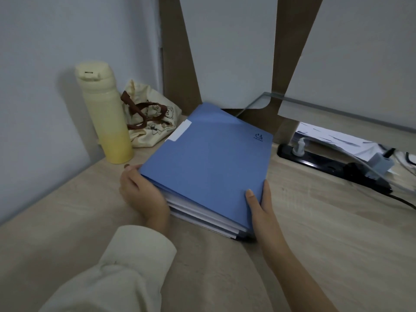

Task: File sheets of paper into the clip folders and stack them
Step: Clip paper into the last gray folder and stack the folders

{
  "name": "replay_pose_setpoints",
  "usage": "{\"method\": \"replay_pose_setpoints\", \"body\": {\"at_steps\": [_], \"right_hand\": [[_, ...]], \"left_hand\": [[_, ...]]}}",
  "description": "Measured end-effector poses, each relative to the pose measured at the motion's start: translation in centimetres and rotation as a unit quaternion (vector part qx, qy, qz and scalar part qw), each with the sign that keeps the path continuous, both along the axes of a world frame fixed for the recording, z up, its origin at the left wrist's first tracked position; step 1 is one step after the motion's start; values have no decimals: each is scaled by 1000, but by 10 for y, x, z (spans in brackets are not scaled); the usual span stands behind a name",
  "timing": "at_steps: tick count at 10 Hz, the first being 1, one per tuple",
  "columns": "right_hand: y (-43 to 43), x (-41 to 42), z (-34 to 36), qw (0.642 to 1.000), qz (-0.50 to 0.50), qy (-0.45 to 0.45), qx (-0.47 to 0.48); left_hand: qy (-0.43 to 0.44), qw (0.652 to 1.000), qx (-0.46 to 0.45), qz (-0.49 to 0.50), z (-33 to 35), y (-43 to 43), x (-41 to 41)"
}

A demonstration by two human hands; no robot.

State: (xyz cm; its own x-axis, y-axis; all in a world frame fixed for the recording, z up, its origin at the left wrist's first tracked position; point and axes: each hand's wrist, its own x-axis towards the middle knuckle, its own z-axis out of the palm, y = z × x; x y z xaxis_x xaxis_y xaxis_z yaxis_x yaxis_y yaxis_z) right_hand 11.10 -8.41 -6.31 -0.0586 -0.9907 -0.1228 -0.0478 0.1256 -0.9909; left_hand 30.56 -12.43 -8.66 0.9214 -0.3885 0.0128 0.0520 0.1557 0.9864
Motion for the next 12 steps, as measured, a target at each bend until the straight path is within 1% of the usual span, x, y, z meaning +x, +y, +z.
{"method": "replay_pose_setpoints", "body": {"at_steps": [1, 3, 4, 5, 8, 9, 10, 11, 12], "right_hand": [[-3, 2, -3, 1000, 8, 14, -3], [-5, 4, -8, 1000, -16, -3, -23], [-6, 8, -8, 998, -23, -18, -46], [-10, 14, -14, 996, -32, -2, -77], [-15, 16, -19, 996, -32, 7, -79], [-13, 12, -14, 998, -15, 10, -62], [-6, -2, 0, 999, 25, -22, -30], [9, -26, 9, 997, 48, -44, 43], [33, -62, 19, 998, 31, 2, 53]], "left_hand": [[15, 999, -33, 6, 0, -5, 0], [-12, 997, -78, -3, -1, -4, 3], [-32, 997, -74, -12, 0, -6, -2], [-12, 997, -77, -19, 2, -9, -2], [-3, 997, -71, -2, -2, -13, 2], [16, 999, -46, -13, 1, -12, 2], [15, 998, -44, -40, 3, -4, 3], [2, 994, -38, -99, 10, 3, 5], [-51, 991, 0, -124, 3, 20, 13]]}}
